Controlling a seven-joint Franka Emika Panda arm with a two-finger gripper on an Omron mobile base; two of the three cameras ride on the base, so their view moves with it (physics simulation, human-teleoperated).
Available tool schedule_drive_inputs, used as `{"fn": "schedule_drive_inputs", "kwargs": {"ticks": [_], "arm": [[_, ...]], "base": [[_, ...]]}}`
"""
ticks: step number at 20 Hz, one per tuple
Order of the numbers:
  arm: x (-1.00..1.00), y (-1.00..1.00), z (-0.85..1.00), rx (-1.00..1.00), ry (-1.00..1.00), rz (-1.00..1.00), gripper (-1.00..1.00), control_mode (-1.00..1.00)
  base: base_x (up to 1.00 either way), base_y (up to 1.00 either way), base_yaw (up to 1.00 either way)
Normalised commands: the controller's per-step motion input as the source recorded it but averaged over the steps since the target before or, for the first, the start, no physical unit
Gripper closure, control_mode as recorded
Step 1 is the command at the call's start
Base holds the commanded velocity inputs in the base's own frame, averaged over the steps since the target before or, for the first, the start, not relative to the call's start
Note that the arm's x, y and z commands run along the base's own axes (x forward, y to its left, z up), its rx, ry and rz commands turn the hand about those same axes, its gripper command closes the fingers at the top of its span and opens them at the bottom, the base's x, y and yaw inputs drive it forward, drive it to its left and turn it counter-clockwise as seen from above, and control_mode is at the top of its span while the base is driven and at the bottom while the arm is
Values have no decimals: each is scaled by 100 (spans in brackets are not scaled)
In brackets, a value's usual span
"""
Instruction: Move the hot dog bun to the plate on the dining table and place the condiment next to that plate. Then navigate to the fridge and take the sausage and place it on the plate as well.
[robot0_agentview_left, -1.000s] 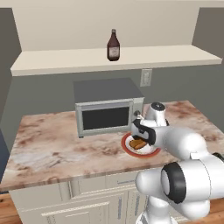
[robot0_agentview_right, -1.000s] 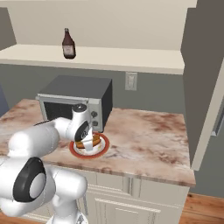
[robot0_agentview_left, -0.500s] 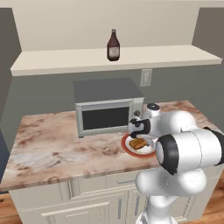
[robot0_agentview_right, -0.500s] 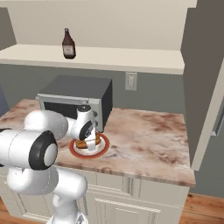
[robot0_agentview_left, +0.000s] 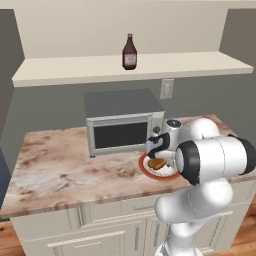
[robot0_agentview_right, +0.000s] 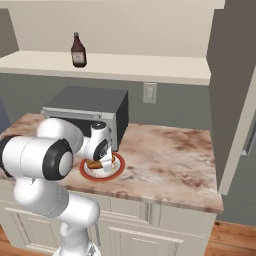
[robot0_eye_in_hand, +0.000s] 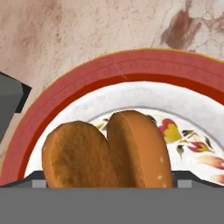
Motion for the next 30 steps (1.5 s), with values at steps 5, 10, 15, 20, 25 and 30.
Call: {"fn": "schedule_drive_inputs", "kwargs": {"ticks": [5, 10, 15, 20, 25, 30], "arm": [[0, 1, -54, -1, -1, 0, 100, -100], [-3, 1, -22, 0, -8, 0, 100, -100], [-24, 0, 50, 0, -15, 0, 100, -100], [-38, -9, 100, 0, -6, 0, 100, -100], [-31, -11, 100, 0, 1, 0, 100, -100], [-15, -11, 99, 0, 7, 0, 100, -100]], "base": [[0, 0, 0], [0, 0, 0], [0, 0, 0], [0, 0, 0], [0, 0, 0], [0, 0, 0]]}}
